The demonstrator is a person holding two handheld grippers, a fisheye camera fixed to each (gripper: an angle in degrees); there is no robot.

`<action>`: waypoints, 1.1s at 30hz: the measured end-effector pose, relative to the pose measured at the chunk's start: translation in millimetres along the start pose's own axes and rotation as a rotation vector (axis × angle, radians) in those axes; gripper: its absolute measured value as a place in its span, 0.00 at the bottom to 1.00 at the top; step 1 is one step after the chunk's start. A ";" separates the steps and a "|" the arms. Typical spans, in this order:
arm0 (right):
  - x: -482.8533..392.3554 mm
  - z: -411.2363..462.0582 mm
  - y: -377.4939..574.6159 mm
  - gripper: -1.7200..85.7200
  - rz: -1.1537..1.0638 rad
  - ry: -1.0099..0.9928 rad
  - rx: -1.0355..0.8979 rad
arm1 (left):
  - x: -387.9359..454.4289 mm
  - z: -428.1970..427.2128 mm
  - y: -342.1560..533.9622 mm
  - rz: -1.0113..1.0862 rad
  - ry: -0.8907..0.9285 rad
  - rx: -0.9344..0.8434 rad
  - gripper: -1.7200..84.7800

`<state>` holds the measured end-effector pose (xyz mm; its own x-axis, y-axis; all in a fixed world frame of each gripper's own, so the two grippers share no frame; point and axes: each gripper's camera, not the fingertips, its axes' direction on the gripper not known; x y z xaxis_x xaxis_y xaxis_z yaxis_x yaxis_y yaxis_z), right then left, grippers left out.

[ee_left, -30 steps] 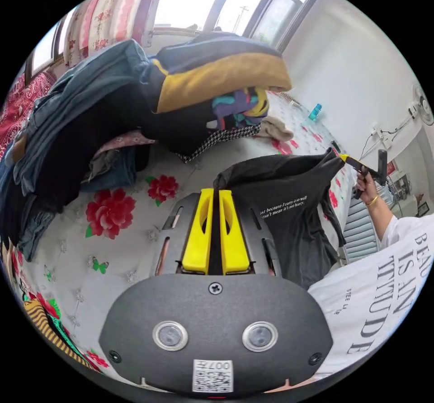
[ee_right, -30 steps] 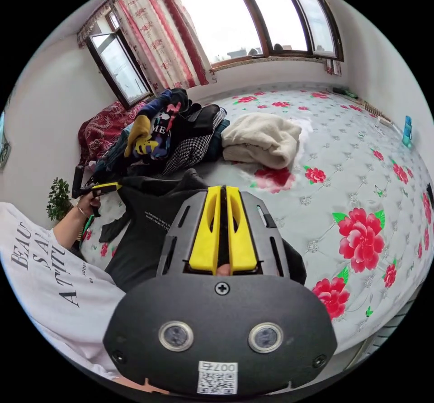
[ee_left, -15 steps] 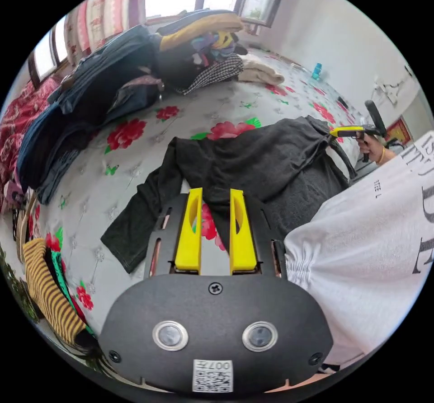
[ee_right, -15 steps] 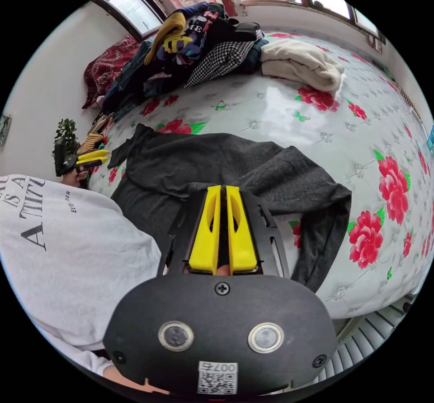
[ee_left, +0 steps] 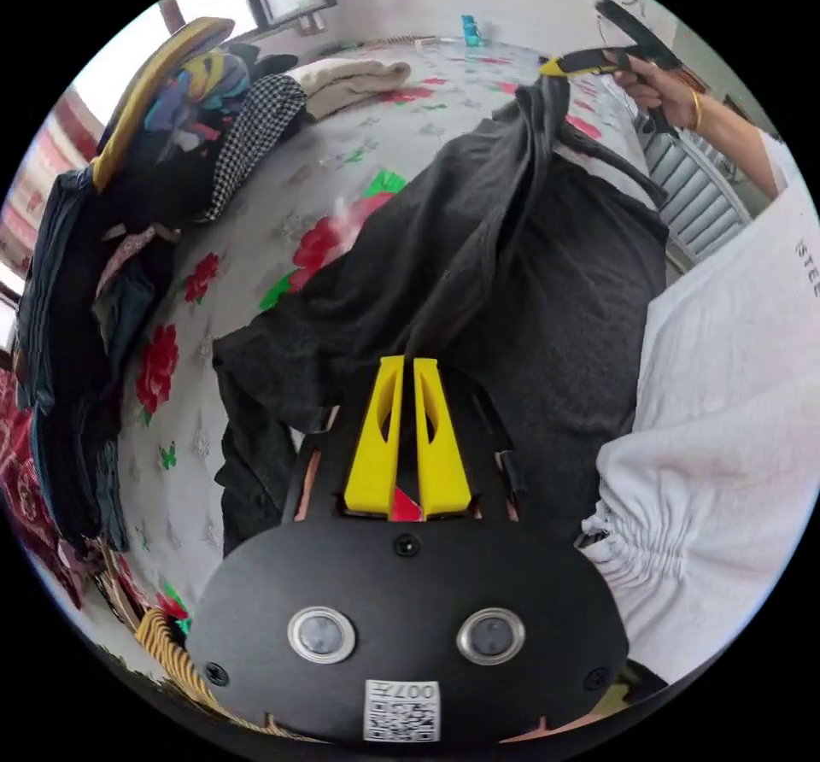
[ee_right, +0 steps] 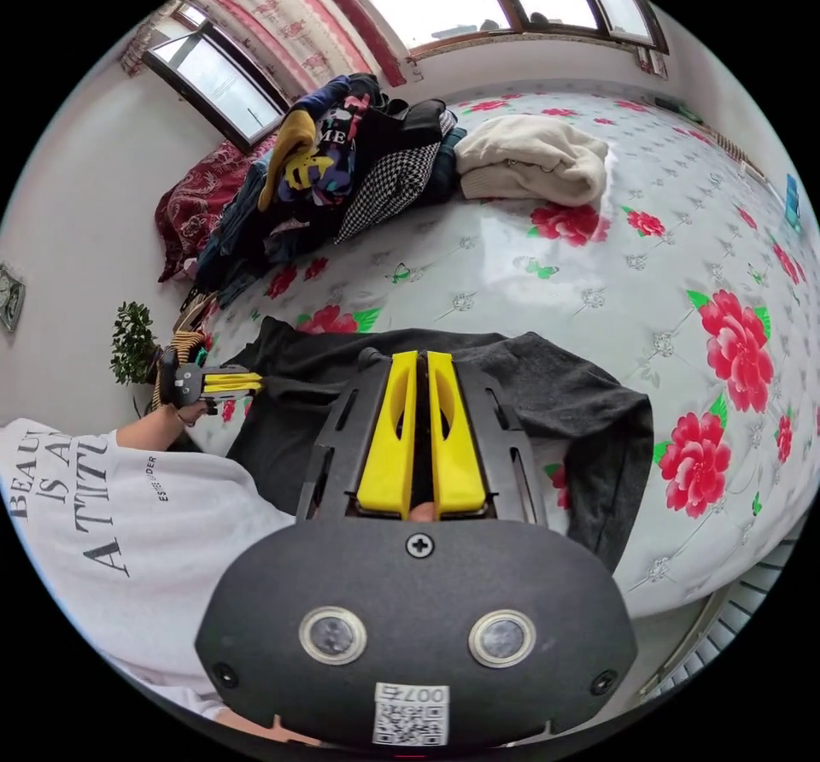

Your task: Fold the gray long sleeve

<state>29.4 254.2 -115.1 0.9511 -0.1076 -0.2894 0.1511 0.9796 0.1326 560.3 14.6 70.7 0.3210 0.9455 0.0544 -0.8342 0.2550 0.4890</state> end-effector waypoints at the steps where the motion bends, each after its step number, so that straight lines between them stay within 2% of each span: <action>1: 4.2 4.3 -5.6 0.02 0.016 0.003 -0.007 | -25.8 -2.1 -3.5 -0.120 0.032 0.009 0.03; 6: 19.6 35.5 -31.1 0.02 0.070 0.011 -0.067 | -93.4 10.0 -11.2 -0.382 0.150 -0.032 0.06; 11: 20.1 54.9 -41.4 0.02 0.046 0.022 -0.122 | -81.3 -18.6 -12.4 -0.326 0.080 0.027 0.07; 15: 22.0 59.1 -39.9 0.02 0.030 0.017 -0.145 | -43.0 -41.1 -14.7 -0.165 0.042 0.079 0.08; 19: 24.3 67.4 -42.7 0.02 0.032 0.029 -0.178 | -17.3 -15.7 -38.1 -0.029 -0.003 -0.010 0.09; 23: 22.0 64.8 -44.7 0.02 0.041 0.022 -0.167 | -19.3 13.3 -53.4 -0.035 0.037 -0.086 0.09; 26: 17.0 59.1 -41.3 0.02 0.022 0.035 -0.167 | -19.4 9.2 -55.0 -0.059 0.027 -0.062 0.03; 29: 11.7 47.7 -34.9 0.02 0.010 0.043 -0.146 | -20.1 -10.7 -50.8 -0.071 0.027 -0.017 0.01; 33: -2.8 18.3 -24.9 0.02 -0.010 0.044 -0.066 | -40.3 -72.4 -32.0 -0.259 0.074 0.149 0.01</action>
<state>27.9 226.9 -100.3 0.9367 -0.1113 -0.3319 0.1412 0.9877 0.0673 541.5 -17.1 -10.2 0.4762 0.8666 -0.1490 -0.6522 0.4617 0.6012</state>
